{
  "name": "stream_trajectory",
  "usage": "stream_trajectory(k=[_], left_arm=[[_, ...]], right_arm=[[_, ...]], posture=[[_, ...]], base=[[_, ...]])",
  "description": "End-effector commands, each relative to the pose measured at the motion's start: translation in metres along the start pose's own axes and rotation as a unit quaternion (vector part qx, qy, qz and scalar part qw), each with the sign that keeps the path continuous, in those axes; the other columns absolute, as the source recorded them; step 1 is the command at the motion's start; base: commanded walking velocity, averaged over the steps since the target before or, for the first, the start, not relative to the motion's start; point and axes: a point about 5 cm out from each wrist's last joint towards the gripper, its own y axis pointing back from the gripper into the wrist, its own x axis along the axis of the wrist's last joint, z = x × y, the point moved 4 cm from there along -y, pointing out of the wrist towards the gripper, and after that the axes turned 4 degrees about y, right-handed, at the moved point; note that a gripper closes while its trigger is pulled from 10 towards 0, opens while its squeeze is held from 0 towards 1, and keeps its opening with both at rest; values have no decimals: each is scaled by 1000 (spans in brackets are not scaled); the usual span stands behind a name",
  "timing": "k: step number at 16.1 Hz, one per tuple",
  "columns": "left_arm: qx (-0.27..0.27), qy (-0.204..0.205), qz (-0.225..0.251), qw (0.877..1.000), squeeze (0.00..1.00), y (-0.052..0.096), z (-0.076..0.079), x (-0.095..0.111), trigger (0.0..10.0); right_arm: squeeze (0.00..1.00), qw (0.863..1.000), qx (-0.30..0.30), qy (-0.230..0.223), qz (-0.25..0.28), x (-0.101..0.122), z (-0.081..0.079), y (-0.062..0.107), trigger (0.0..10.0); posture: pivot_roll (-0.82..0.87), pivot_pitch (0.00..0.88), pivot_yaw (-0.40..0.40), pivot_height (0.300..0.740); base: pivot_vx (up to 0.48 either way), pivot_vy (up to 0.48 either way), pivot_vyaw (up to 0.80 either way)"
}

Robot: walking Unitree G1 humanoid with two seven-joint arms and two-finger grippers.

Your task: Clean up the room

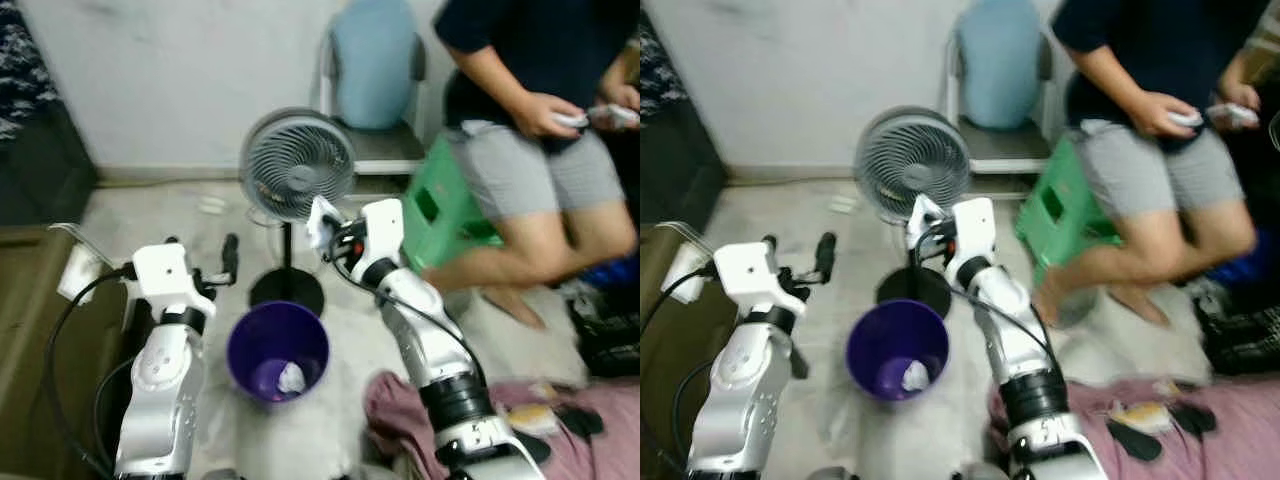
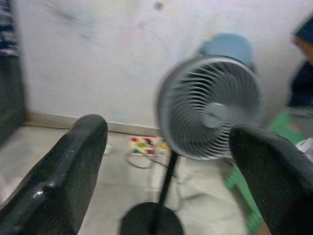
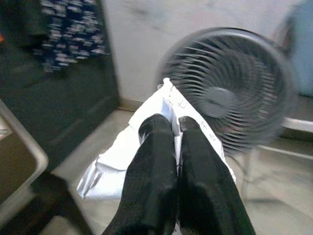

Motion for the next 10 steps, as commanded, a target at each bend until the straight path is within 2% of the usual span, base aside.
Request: stream_trajectory(k=[1, 5, 10], left_arm=[[8, -4, -5, 1000, 0, 1, -2, -2, 10000], [5, -5, -4, 1000, 0, 1, 0, -2, 10000], [-17, 13, -1, 1000, 0, 2, 6, -1, 10000]], right_arm=[[0, 1000, 6, 6, 13, 8, -5, -3, 10000], [0, 1000, 5, 5, 12, 7, -3, -3, 10000], [0, 1000, 0, 1, 9, 7, -1, -3, 10000]], posture=[[-30, 0, -62, 740], [-26, 0, -63, 740], [-26, 0, -67, 740]], base=[[0, 0, 800], [0, 0, 800], [0, 0, 0]])
